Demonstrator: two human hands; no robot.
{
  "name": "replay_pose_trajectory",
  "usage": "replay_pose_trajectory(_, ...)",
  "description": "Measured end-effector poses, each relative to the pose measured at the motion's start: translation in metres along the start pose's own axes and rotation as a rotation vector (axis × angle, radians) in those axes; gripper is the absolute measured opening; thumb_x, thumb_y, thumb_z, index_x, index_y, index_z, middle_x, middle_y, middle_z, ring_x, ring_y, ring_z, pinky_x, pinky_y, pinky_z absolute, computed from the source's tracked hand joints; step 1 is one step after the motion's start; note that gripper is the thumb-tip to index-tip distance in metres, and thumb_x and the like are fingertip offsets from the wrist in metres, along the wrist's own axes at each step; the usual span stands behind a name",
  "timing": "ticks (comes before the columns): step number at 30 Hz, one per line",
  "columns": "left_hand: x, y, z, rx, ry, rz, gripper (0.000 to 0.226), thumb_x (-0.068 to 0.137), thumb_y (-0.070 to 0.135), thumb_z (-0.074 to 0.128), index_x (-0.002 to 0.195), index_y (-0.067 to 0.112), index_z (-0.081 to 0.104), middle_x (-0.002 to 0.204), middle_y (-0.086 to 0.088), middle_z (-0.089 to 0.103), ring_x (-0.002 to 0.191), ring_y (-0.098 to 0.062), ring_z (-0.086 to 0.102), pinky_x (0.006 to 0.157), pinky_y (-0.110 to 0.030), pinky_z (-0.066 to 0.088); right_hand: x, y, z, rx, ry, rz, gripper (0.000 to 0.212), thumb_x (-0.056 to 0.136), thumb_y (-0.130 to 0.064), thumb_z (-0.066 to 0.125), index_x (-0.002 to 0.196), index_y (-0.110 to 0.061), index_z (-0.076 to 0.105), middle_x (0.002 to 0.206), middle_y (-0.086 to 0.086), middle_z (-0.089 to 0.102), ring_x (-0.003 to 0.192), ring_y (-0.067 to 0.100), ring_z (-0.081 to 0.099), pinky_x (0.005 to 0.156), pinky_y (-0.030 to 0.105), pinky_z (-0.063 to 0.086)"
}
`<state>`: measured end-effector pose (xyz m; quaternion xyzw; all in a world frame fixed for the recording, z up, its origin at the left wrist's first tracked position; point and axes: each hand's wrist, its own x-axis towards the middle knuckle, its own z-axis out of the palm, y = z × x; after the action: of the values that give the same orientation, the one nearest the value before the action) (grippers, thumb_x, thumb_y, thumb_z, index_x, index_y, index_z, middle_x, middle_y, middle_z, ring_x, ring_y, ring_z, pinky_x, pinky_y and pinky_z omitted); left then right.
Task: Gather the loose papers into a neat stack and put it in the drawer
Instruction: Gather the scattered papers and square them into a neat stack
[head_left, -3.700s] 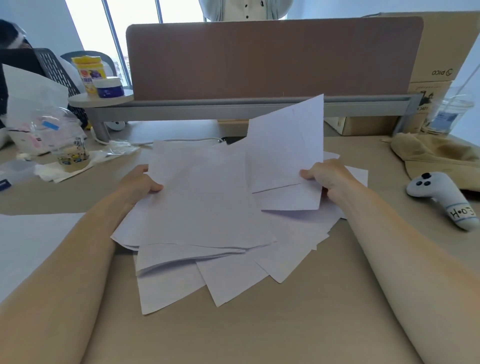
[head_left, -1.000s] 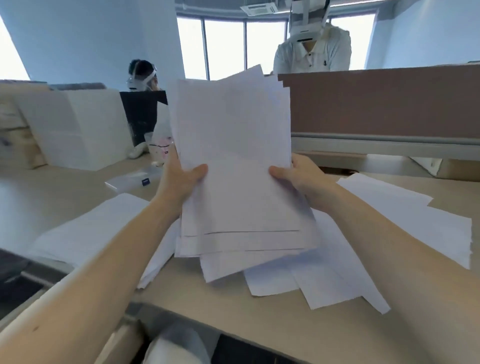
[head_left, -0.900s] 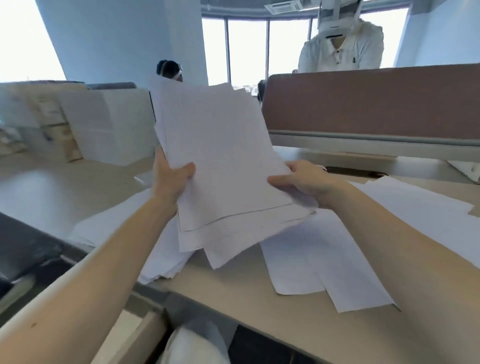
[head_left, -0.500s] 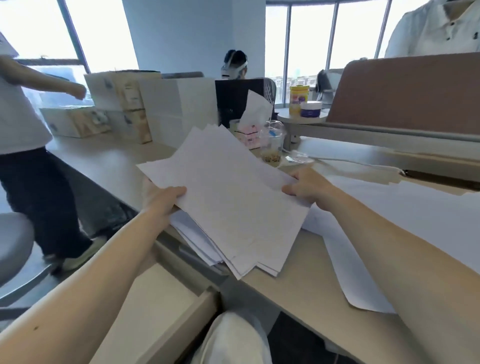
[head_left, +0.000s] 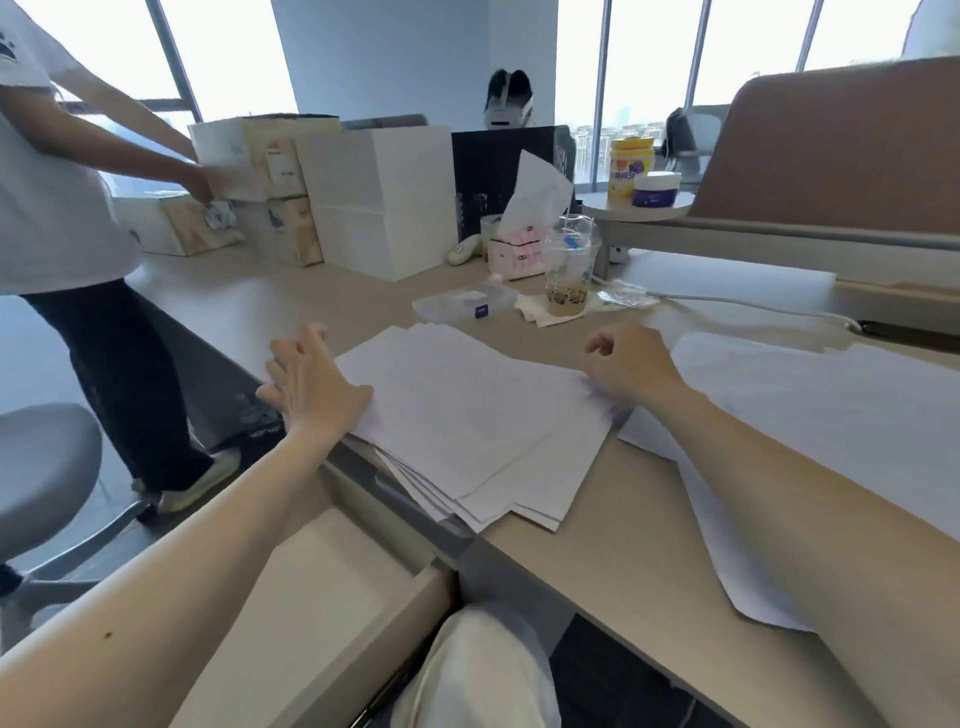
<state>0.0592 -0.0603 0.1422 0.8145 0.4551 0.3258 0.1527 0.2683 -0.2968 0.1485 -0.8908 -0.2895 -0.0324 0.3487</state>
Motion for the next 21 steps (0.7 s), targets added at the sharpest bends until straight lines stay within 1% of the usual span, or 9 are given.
replay_pose_trajectory(4, -0.016, 0.047, 0.017, -0.094, -0.097, 0.188, 0.043, 0.078, 0.031, 0.072, 0.114, 0.019, 0.051, 0.125, -0.008, 0.045, 0.118, -0.029, 0.044, 0.095, -0.042, 0.029, -0.015, 0.02, -0.033, -0.021, -0.024, -0.007, 0.011, 0.084, -0.016, 0.063, 0.09, -0.017, 0.073, 0.087, -0.004, 0.065, 0.087, 0.016, 0.06, 0.074, 0.025, 0.042)
replay_pose_trajectory(8, -0.049, 0.115, 0.041, -0.208, -0.32, 0.391, 0.023, 0.086, 0.04, 0.064, 0.094, 0.019, 0.06, 0.098, 0.003, 0.058, 0.098, -0.02, 0.056, 0.084, -0.035, 0.038, -0.046, 0.061, -0.087, -0.046, 0.034, 0.036, 0.011, 0.086, -0.024, 0.064, 0.089, -0.016, 0.071, 0.087, 0.001, 0.068, 0.08, 0.02, 0.061, 0.071, 0.029, 0.047)
replay_pose_trajectory(9, -0.058, 0.13, 0.046, -0.223, -0.41, 0.432, 0.023, 0.087, 0.043, 0.062, 0.085, 0.02, 0.06, 0.089, 0.005, 0.06, 0.089, -0.018, 0.058, 0.076, -0.032, 0.042, -0.054, 0.073, -0.102, -0.056, 0.057, 0.058, 0.013, 0.086, -0.026, 0.064, 0.092, -0.017, 0.071, 0.089, 0.002, 0.068, 0.082, 0.02, 0.061, 0.07, 0.028, 0.045)
replay_pose_trajectory(11, -0.082, 0.163, 0.056, -0.241, -0.598, 0.486, 0.032, 0.087, 0.047, 0.062, 0.073, 0.019, 0.057, 0.075, 0.005, 0.058, 0.075, -0.017, 0.056, 0.061, -0.028, 0.039, -0.076, 0.103, -0.136, -0.096, 0.103, 0.137, 0.017, 0.087, -0.029, 0.064, 0.098, -0.017, 0.07, 0.095, 0.002, 0.067, 0.087, 0.019, 0.059, 0.072, 0.028, 0.042)
replay_pose_trajectory(12, -0.093, 0.179, 0.063, -0.238, -0.674, 0.519, 0.035, 0.086, 0.049, 0.064, 0.072, 0.017, 0.058, 0.074, 0.004, 0.058, 0.074, -0.017, 0.056, 0.059, -0.026, 0.036, -0.087, 0.12, -0.153, -0.111, 0.116, 0.195, 0.02, 0.087, -0.032, 0.065, 0.101, -0.017, 0.07, 0.099, 0.002, 0.066, 0.09, 0.02, 0.058, 0.074, 0.028, 0.041)
replay_pose_trajectory(13, -0.103, 0.192, 0.068, -0.22, -0.725, 0.562, 0.036, 0.084, 0.05, 0.066, 0.079, 0.015, 0.063, 0.08, 0.003, 0.061, 0.08, -0.018, 0.058, 0.062, -0.026, 0.038, -0.1, 0.137, -0.168, -0.126, 0.117, 0.258, 0.024, 0.086, -0.034, 0.067, 0.103, -0.017, 0.069, 0.102, 0.003, 0.065, 0.092, 0.02, 0.058, 0.076, 0.028, 0.041)
replay_pose_trajectory(16, -0.123, 0.228, 0.081, -0.107, -0.821, 0.659, 0.057, 0.078, 0.059, 0.069, 0.114, 0.015, 0.063, 0.113, 0.002, 0.06, 0.107, -0.017, 0.056, 0.087, -0.026, 0.042, -0.137, 0.177, -0.209, -0.223, 0.069, 0.42, 0.043, 0.082, -0.048, 0.07, 0.112, -0.019, 0.067, 0.113, 0.005, 0.062, 0.097, 0.019, 0.053, 0.08, 0.029, 0.039)
replay_pose_trajectory(19, -0.136, 0.255, 0.089, -0.028, -0.942, 0.609, 0.081, 0.073, 0.064, 0.072, 0.134, 0.016, 0.05, 0.136, 0.0, 0.051, 0.124, -0.02, 0.048, 0.101, -0.029, 0.036, -0.169, 0.2, -0.235, -0.355, -0.003, 0.534, 0.065, 0.076, -0.062, 0.069, 0.123, -0.018, 0.062, 0.13, 0.005, 0.059, 0.105, 0.02, 0.052, 0.084, 0.032, 0.04)
replay_pose_trajectory(21, -0.145, 0.271, 0.096, -0.048, -1.004, 0.554, 0.089, 0.071, 0.059, 0.076, 0.141, 0.014, 0.044, 0.145, -0.001, 0.043, 0.132, -0.022, 0.043, 0.102, -0.03, 0.034, -0.186, 0.208, -0.244, -0.433, -0.064, 0.634, 0.09, 0.061, -0.078, 0.065, 0.13, -0.021, 0.056, 0.137, 0.003, 0.054, 0.12, 0.025, 0.051, 0.096, 0.037, 0.043)
